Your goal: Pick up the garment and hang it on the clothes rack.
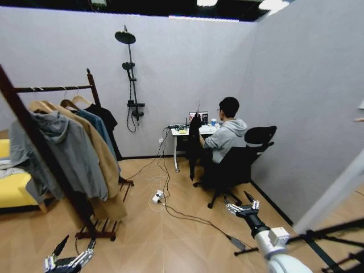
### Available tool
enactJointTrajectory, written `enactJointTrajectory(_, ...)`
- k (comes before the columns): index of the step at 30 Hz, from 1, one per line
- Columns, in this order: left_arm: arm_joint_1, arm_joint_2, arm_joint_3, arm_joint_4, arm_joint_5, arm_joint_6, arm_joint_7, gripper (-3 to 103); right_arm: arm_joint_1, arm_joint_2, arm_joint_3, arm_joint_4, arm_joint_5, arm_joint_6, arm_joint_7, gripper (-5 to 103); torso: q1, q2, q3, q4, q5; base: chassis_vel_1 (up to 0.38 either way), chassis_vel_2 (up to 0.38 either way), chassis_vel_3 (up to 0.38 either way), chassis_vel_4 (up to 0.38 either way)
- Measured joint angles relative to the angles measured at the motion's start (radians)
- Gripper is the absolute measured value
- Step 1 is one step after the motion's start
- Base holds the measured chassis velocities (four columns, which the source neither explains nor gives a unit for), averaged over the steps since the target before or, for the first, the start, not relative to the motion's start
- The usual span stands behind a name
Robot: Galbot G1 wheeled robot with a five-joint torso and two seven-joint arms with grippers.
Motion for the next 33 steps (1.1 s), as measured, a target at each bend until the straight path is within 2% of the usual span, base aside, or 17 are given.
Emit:
enactJointTrajectory(4, 0.0, 0.0, 0.0, 0.0, 0.0, 0.0, 0.0, 100, 0.005, -0.001, 0.0, -0.006, 0.001, -0.004, 0.001, 100, 0.001, 0.0, 0.0, -0.0001, -0.0008, -0.348, 0.359, 0.382, -0.354)
enactJointTrajectory(6, 0.0, 0.0, 0.0, 0.0, 0.0, 0.0, 0.0, 100, 0.007, -0.001, 0.0, -0.008, 0.001, -0.005, 0.001, 100, 0.0, 0.0, 0.0, 0.0001, 0.0003, -0.371, 0.376, 0.37, -0.386)
enactJointTrajectory(9, 0.0, 0.0, 0.0, 0.0, 0.0, 0.0, 0.0, 100, 0.011, -0.001, 0.0, -0.017, 0.001, -0.005, 0.001, 100, 0.0, 0.0, 0.0, -0.0003, -0.001, -0.348, 0.356, 0.345, -0.36)
enactJointTrajectory(10, 0.0, 0.0, 0.0, 0.0, 0.0, 0.0, 0.0, 100, 0.011, 0.0, 0.001, -0.019, 0.001, -0.005, 0.002, 100, 0.0, 0.0, 0.0, 0.0001, 0.0, -0.367, 0.376, 0.336, -0.37)
enactJointTrajectory(15, 0.0, 0.0, 0.0, 0.0, 0.0, 0.0, 0.0, 100, 0.007, 0.005, 0.0, -0.023, -0.005, -0.006, 0.002, 100, 0.0, 0.0, 0.0, -0.0003, -0.001, -0.355, 0.364, 0.331, -0.341)
enactJointTrajectory(25, 0.0, 0.0, 0.0, 0.0, 0.0, 0.0, 0.0, 100, -0.005, 0.009, 0.002, -0.018, -0.015, -0.003, 0.001, 100, 0.0, 0.0, 0.0, 0.0002, 0.0, -0.341, 0.365, 0.361, -0.342)
enactJointTrajectory(27, 0.0, 0.0, 0.0, 0.0, 0.0, 0.0, 0.0, 100, -0.002, 0.002, 0.008, -0.006, -0.005, -0.017, 0.005, 100, 0.001, 0.0, 0.0, -0.0001, -0.0011, -0.297, 0.319, 0.316, -0.314)
enactJointTrajectory(28, 0.0, 0.0, 0.0, 0.0, 0.0, 0.0, 0.0, 100, 0.009, -0.007, 0.01, -0.004, 0.0, -0.026, 0.015, 100, 0.001, 0.0, 0.0, 0.0, 0.0003, -0.206, 0.315, 0.286, -0.262)
enactJointTrajectory(31, 0.0, 0.0, 0.0, 0.0, 0.0, 0.0, 0.0, 100, 0.027, -0.022, 0.013, -0.004, 0.005, -0.04, 0.027, 100, 0.001, -0.001, 0.0, 0.0, -0.0001, -0.167, 0.241, 0.218, -0.262)
enactJointTrajectory(33, 0.0, 0.0, 0.0, 0.0, 0.0, 0.0, 0.0, 100, 0.07, -0.061, 0.019, -0.004, 0.018, -0.067, 0.039, 100, 0.001, 0.0, 0.0, -0.0001, -0.0009, -0.138, 0.097, -0.015, -0.074)
